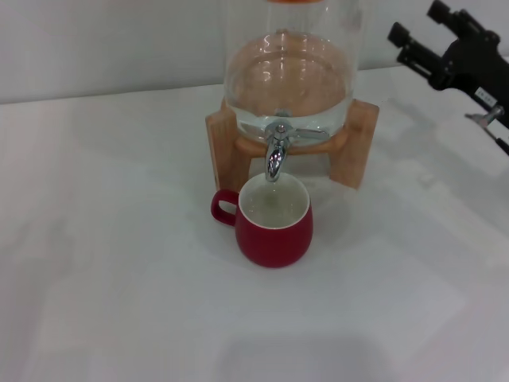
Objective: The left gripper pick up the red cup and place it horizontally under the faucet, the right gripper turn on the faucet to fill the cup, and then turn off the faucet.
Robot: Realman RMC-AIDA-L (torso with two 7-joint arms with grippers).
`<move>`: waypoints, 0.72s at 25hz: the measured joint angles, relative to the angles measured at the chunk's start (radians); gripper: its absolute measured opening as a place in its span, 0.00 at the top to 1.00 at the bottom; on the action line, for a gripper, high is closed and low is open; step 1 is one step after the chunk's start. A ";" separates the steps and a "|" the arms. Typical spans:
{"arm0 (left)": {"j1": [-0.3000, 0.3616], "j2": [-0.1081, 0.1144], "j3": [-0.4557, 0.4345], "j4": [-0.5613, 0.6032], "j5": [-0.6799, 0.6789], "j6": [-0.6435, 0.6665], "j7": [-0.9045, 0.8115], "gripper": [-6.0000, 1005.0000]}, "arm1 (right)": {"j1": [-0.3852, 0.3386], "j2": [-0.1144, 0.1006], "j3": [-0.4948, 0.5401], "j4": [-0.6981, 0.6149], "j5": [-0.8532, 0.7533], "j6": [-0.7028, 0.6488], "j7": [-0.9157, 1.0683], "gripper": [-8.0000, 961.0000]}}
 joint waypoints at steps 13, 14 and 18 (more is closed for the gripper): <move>0.004 0.001 0.000 0.028 -0.161 -0.001 0.000 0.52 | 0.019 0.039 0.263 -0.019 0.007 0.204 -0.103 0.14; 0.001 0.001 0.000 0.028 -0.172 0.000 0.000 0.52 | 0.019 0.041 0.288 -0.023 0.007 0.212 -0.103 0.14; -0.012 0.002 -0.011 0.034 -0.202 0.002 0.000 0.52 | 0.024 0.047 0.390 -0.025 0.011 0.227 -0.092 0.14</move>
